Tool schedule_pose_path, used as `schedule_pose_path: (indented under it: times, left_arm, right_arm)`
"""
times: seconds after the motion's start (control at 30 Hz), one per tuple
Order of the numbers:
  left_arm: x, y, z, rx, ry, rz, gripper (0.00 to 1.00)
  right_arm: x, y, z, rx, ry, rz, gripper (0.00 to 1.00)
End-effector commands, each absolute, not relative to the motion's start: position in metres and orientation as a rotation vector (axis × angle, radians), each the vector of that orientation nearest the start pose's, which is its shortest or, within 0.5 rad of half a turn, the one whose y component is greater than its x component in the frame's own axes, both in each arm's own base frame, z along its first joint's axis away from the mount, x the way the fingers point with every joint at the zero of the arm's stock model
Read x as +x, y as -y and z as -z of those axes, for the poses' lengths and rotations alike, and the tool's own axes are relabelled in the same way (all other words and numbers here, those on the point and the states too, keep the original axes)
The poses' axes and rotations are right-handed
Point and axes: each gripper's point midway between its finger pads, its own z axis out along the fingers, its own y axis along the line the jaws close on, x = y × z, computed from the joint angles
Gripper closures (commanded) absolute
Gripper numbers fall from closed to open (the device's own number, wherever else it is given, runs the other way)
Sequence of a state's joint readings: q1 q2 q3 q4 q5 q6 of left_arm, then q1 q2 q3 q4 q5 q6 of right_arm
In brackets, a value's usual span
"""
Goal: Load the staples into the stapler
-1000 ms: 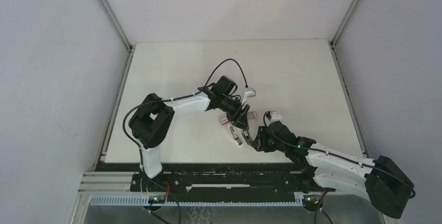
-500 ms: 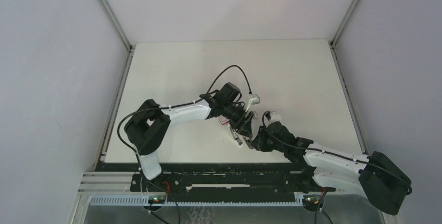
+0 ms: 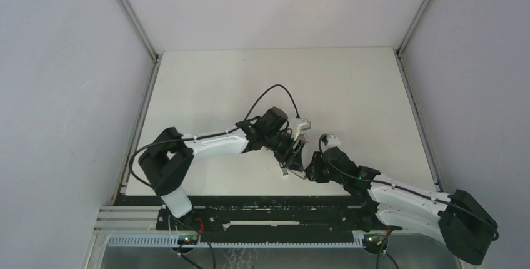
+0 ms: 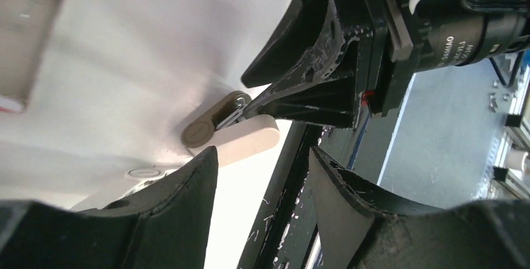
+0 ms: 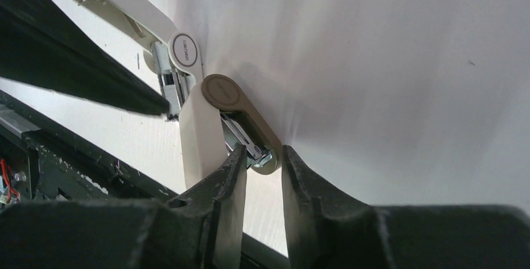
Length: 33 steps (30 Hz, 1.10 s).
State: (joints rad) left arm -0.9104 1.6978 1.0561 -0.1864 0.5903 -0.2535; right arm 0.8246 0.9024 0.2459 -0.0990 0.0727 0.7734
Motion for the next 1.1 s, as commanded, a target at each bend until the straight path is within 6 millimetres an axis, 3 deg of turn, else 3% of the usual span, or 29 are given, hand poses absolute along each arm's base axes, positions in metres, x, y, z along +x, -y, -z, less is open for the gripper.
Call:
schedule_pose_path:
  times: [0.0,0.2,0.33,0.43,0.73,0.87,1.07]
  left_arm:
    - [0.189,0.379,-0.147,0.93,-2.168,1.149,0.4]
    - [0.212,0.358,-0.174,0.702,-2.1,1.108,0.39]
    - [0.216,0.341,-0.178,0.581,-2.077,1.112,0.37]
    - [0.218,0.328,-0.182,0.479,-2.046,1.131,0.34]
    - [0.21,0.297,-0.178,0.3,-2.031,1.189,0.29]
    - [0.207,0.288,-0.174,0.283,-2.034,1.185,0.28]
    - [0.204,0.282,-0.176,0.209,-2.039,1.22,0.28]
  right_arm:
    - [0.161,-0.181,-0.048,0.006,-2.392,-0.653,0.66]
    - [0.165,-0.17,-0.076,0.027,-2.311,-0.672,0.54]
    - [0.167,-0.183,-0.09,-0.162,-2.261,-0.702,0.46]
    - [0.167,-0.192,-0.089,-0.28,-2.274,-0.67,0.44]
    - [0.159,-0.228,-0.066,-0.575,-2.315,-0.565,0.42]
    - [0.161,-0.231,-0.048,-0.606,-2.355,-0.486,0.42]
    - [0.158,-0.229,-0.033,-0.655,-2.39,-0.399,0.52]
